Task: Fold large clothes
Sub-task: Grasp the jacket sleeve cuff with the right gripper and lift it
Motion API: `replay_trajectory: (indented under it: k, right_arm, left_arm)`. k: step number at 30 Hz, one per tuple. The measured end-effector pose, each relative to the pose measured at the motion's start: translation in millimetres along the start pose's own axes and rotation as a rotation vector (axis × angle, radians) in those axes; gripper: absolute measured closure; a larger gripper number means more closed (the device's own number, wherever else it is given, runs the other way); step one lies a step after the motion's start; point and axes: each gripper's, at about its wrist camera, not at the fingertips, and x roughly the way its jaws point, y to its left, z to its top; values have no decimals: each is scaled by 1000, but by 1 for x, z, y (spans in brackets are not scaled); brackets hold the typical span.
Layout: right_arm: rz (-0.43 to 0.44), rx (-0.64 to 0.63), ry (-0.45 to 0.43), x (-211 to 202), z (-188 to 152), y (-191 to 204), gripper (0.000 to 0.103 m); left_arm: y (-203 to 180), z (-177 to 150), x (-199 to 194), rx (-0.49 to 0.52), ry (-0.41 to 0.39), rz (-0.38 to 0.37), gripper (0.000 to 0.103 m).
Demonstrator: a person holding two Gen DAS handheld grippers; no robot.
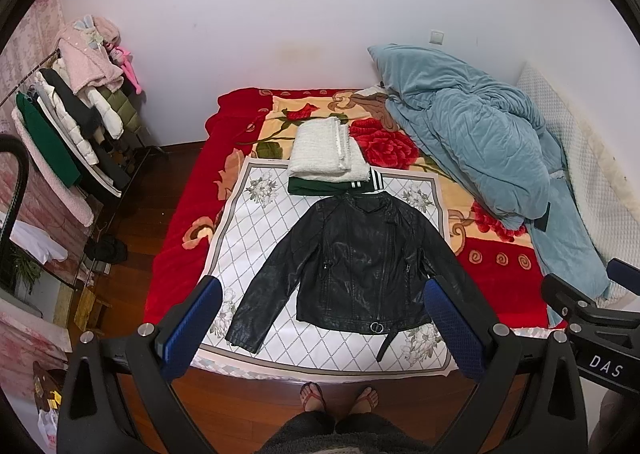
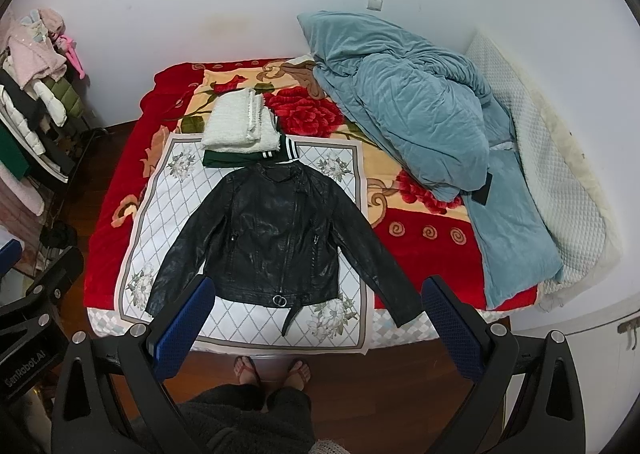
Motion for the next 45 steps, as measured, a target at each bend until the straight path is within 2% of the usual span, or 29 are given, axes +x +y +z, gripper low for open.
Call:
replay_trajectory:
  k: [6, 10, 13, 16, 17, 20, 21, 27, 32, 34, 37, 40, 43, 45]
  right_arm:
    - [-9, 10, -2, 0, 3, 1, 0]
    - [-17, 70, -9, 12, 10, -3, 0]
    - [-26, 162, -45, 41, 6, -13, 0]
    - [-34, 285, -17, 91, -10, -32, 0]
    - [-21, 361, 1, 117, -19, -45, 5]
    - [11, 497, 62, 172, -41, -72, 48]
    - [32, 548, 92, 195, -53, -81, 50]
    - [103, 842, 231, 342, -135, -145, 48]
    - [229, 1122, 325, 479, -203, -188, 46]
    - [261, 1224, 328, 529, -226, -205, 46]
    - [259, 1385, 331, 592, -263, -231, 43]
    - [202, 1458, 341, 642, -290, -254, 42]
    - [214, 1562, 261, 665, -304, -278, 42]
    - [204, 1617, 151, 655, -301, -285, 49]
  left_arm:
    - [1, 3, 0, -1, -3, 1, 0]
    - [7, 15, 19, 0, -59, 76, 0]
    - [12, 16, 54, 26, -68, 126, 0]
    - [13, 4, 103, 63, -49, 150, 0]
    - [13, 2, 112, 65, -44, 149, 0]
    - [5, -5, 166, 78, -6, 152, 0]
    - [2, -7, 175, 83, 1, 155, 0]
    - [-28, -22, 272, 85, 87, 203, 0]
    - [-58, -43, 362, 100, 216, 273, 0]
    - [-69, -54, 400, 107, 272, 287, 0]
    - [-87, -69, 450, 128, 343, 302, 0]
    - [-105, -82, 493, 134, 387, 305, 0]
    - [-117, -89, 521, 141, 418, 306, 0]
    - [-126, -91, 535, 134, 435, 284, 0]
